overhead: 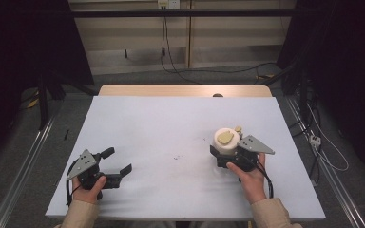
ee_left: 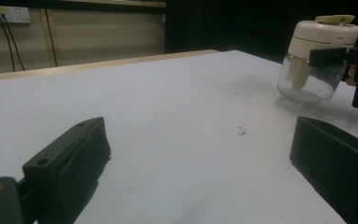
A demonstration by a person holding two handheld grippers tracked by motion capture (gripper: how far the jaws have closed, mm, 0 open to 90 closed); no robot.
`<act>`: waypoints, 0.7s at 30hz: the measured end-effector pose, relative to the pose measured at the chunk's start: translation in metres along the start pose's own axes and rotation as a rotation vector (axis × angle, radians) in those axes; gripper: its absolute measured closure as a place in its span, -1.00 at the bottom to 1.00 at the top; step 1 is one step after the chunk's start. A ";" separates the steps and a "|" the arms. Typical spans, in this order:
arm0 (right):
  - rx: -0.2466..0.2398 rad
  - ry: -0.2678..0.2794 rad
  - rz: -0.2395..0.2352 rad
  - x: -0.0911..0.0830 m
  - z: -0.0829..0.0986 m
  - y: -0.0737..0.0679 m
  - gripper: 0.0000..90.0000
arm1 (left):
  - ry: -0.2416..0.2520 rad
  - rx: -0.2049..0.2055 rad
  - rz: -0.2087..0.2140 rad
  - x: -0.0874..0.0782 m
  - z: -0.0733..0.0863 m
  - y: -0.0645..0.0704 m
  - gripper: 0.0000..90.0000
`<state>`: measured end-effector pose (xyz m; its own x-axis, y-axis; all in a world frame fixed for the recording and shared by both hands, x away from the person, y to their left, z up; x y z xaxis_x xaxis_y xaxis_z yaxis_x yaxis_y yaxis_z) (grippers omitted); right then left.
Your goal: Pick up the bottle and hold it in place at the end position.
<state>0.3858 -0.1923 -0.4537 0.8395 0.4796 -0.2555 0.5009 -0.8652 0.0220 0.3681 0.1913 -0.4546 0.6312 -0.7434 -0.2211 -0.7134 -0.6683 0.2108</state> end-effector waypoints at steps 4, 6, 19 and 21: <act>0.003 0.002 -0.007 0.004 -0.003 -0.002 -0.85 | -0.001 0.001 -0.001 0.000 0.000 0.000 -0.91; -0.003 0.005 -0.006 0.006 -0.005 -0.002 -0.85 | 0.000 -0.001 -0.001 0.000 0.000 0.000 -0.91; -0.022 0.003 -0.025 0.025 -0.011 -0.010 -0.85 | 0.005 -0.006 0.000 -0.001 0.000 0.000 -0.91; -0.021 0.003 -0.029 0.028 -0.012 -0.011 -0.85 | 0.005 -0.006 0.000 -0.001 -0.001 0.000 -0.91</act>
Point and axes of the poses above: each handheld gripper's, and its own axes: x roughly forward along the jaws, z roughly out of its underside, y roughly to its right, the point moved 6 cm from there along x, roughly forward along the jaws, and after that the axes turned 6 degrees about -x, right-handed, at the moved point
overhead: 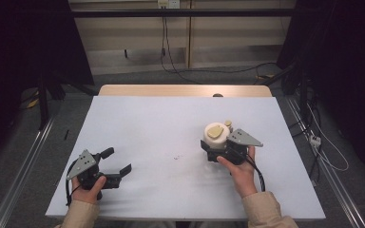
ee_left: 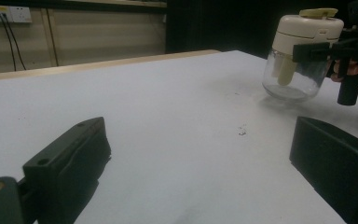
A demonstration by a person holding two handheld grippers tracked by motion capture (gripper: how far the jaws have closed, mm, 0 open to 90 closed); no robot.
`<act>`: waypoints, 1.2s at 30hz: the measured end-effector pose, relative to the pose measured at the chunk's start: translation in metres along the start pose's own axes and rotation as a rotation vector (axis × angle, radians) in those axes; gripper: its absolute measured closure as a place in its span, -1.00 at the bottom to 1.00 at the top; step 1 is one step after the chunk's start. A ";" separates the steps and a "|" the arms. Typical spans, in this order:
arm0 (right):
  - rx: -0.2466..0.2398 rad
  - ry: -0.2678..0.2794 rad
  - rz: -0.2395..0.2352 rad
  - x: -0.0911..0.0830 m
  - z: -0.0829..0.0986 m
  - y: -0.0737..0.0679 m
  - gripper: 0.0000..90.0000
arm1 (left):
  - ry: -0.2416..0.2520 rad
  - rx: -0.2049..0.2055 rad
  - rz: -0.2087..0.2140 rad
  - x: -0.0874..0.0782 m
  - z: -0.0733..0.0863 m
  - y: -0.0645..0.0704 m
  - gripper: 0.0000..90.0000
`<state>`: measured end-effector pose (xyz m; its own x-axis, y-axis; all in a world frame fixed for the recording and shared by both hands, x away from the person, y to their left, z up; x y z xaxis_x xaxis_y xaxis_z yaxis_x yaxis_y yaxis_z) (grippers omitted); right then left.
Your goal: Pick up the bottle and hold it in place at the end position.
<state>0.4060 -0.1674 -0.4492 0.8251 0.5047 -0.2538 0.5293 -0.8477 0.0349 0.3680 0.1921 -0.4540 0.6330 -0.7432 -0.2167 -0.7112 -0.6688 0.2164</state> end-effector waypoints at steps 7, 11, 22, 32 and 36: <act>-0.001 0.001 -0.010 0.012 -0.004 -0.004 -0.85 | 0.005 -0.003 -0.003 -0.001 -0.001 -0.001 -0.91; 0.000 -0.001 -0.015 0.017 -0.004 -0.006 -0.85 | 0.004 0.003 -0.004 -0.001 -0.001 -0.001 -0.91; 0.002 0.000 -0.014 0.029 -0.006 -0.006 -0.85 | 0.004 -0.002 -0.001 0.001 -0.001 -0.001 -0.91; 0.002 -0.001 -0.028 0.042 -0.009 -0.012 -0.85 | -0.005 0.004 -0.003 0.001 0.000 -0.001 -0.91; 0.001 0.000 -0.032 0.047 -0.010 -0.014 -0.85 | -0.006 0.004 -0.004 0.001 0.000 -0.002 -0.91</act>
Point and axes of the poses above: each handheld gripper's, and its own axes: x roughly forward along the jaws, z roughly out of its underside, y roughly to its right, the point moved 6 cm from there along x, roughly forward along the jaws, and after that the axes turned 6 degrees about -x, right-handed, at the moved point
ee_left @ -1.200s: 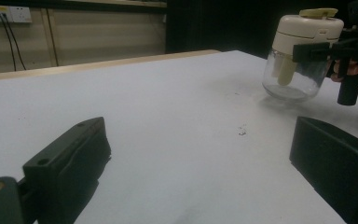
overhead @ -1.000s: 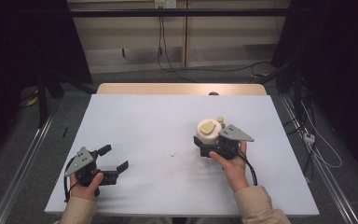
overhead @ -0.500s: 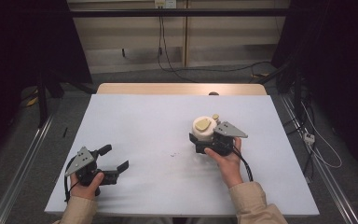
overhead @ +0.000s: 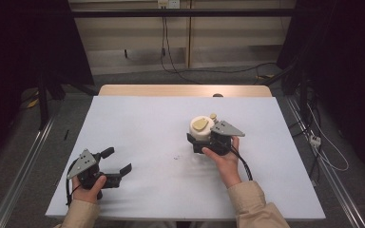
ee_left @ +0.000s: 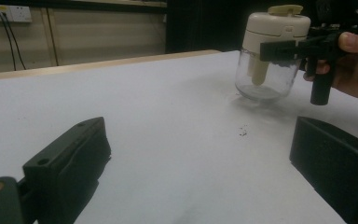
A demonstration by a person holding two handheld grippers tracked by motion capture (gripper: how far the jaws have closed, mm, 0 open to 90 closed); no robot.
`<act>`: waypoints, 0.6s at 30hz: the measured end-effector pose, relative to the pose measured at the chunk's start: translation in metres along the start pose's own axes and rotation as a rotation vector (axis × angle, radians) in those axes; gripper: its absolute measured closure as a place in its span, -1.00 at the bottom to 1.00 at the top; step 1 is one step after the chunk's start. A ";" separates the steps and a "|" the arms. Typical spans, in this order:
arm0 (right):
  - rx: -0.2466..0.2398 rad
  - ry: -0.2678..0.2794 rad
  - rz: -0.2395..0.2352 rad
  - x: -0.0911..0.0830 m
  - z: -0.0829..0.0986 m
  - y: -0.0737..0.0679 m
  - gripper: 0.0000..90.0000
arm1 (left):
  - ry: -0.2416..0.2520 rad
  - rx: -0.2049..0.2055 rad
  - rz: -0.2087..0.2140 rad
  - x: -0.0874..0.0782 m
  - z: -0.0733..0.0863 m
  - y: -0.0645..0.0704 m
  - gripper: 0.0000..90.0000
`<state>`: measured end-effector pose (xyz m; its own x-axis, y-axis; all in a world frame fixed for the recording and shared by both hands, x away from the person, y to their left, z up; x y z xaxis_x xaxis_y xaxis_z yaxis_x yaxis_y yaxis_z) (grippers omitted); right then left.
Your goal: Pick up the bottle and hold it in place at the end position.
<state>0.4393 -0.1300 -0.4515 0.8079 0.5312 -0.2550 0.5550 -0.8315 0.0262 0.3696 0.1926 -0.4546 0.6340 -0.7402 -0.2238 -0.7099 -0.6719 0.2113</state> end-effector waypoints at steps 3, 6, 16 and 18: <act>-0.004 0.000 -0.002 0.004 -0.001 -0.001 -0.85 | 0.005 -0.007 0.003 0.000 0.000 0.000 -0.91; -0.001 0.001 -0.005 0.007 -0.001 -0.002 -0.85 | 0.004 -0.006 0.002 0.000 0.000 0.000 -0.91; 0.013 0.004 -0.008 0.014 -0.002 -0.002 -0.85 | 0.002 -0.002 -0.002 0.000 0.000 0.000 -0.91; 0.009 -0.002 -0.003 0.015 -0.002 -0.001 -0.85 | 0.000 -0.001 -0.001 0.000 0.000 0.000 -0.91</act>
Point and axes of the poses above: each handheld gripper's, and its own axes: x roughly forward along the jaws, z roughly out of its underside, y roughly to its right, the point moved 6 cm from there along x, roughly forward along the jaws, and after that the axes turned 6 degrees about -x, right-handed, at the moved point
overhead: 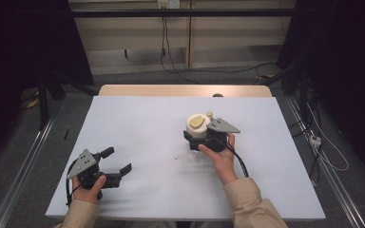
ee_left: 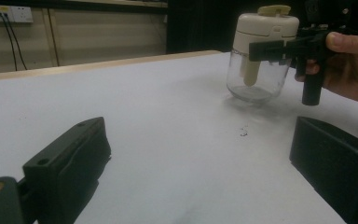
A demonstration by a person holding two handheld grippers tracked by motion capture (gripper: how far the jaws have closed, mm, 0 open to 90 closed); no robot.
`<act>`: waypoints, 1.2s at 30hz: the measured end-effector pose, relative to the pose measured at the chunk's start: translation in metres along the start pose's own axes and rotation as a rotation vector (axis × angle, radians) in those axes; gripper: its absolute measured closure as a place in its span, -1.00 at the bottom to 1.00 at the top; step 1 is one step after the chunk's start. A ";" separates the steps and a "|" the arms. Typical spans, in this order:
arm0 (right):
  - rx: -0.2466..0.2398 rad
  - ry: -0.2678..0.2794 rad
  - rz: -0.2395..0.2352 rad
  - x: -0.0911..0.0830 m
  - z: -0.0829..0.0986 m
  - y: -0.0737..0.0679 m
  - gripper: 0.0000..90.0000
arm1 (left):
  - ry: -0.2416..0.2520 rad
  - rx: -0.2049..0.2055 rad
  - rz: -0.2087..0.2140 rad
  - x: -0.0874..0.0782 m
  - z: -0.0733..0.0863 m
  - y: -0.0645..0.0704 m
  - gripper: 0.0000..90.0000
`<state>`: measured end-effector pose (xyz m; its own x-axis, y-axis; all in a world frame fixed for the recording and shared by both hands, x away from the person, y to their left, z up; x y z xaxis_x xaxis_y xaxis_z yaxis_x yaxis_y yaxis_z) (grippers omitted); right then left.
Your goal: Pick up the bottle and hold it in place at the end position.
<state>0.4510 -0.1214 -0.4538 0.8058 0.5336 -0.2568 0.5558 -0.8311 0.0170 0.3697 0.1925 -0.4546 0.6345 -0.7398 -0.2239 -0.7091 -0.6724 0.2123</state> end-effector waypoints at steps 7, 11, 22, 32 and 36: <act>-0.007 0.004 0.002 0.004 -0.003 0.002 -0.85 | 0.005 -0.007 0.000 0.001 0.000 0.000 -0.91; -0.008 0.002 0.004 0.008 -0.003 0.002 -0.85 | 0.007 -0.007 -0.002 0.000 0.000 0.000 -0.91; -0.008 -0.007 -0.004 0.019 -0.004 -0.002 -0.85 | 0.002 -0.009 -0.001 0.001 0.000 0.001 -0.91; -0.017 -0.004 -0.003 0.028 -0.008 -0.001 -0.85 | 0.005 -0.011 0.001 0.001 0.000 0.000 -0.91; -0.010 -0.005 -0.001 0.032 -0.008 -0.002 -0.85 | 0.006 -0.013 0.002 0.001 0.000 0.000 -0.91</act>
<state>0.4775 -0.1016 -0.4540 0.8043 0.5333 -0.2620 0.5584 -0.8292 0.0264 0.3701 0.1919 -0.4552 0.6348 -0.7414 -0.2176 -0.7063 -0.6710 0.2256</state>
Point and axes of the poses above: each handheld gripper's, and its own axes: x roughly forward along the jaws, z roughly out of its underside, y roughly to its right, the point moved 6 cm from there along x, roughly forward along the jaws, and after that the axes turned 6 degrees about -x, right-handed, at the moved point
